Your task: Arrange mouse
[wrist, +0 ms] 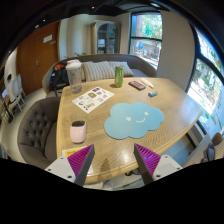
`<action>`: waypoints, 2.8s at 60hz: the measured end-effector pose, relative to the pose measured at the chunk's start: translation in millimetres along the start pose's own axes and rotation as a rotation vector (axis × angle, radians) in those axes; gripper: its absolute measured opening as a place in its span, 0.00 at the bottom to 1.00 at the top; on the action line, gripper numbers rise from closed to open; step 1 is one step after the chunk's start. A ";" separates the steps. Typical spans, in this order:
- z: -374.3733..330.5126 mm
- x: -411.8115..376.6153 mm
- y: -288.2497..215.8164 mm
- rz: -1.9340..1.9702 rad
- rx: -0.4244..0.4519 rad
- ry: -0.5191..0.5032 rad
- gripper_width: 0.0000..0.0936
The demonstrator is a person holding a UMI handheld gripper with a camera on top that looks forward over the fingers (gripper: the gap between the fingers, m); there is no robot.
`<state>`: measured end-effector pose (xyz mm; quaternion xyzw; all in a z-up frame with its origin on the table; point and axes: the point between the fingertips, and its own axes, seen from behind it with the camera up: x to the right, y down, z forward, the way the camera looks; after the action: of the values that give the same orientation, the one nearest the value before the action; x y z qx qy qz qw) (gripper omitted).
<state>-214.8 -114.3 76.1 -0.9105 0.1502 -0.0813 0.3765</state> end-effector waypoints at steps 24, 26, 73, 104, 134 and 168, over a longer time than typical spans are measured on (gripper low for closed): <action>6.3 -32.0 1.6 -0.054 0.044 -0.073 0.87; 9.7 -40.1 3.8 -0.059 0.047 -0.083 0.87; 143.7 -173.9 -21.9 -0.217 0.099 -0.347 0.69; 53.7 -134.2 -163.3 -0.259 0.238 -0.521 0.39; 198.6 109.3 -81.0 -0.211 0.065 -0.286 0.40; 137.1 128.3 -70.2 -0.183 -0.063 -0.044 0.90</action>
<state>-43.3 -19.5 34.1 -0.9335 0.0604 -0.0905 0.3418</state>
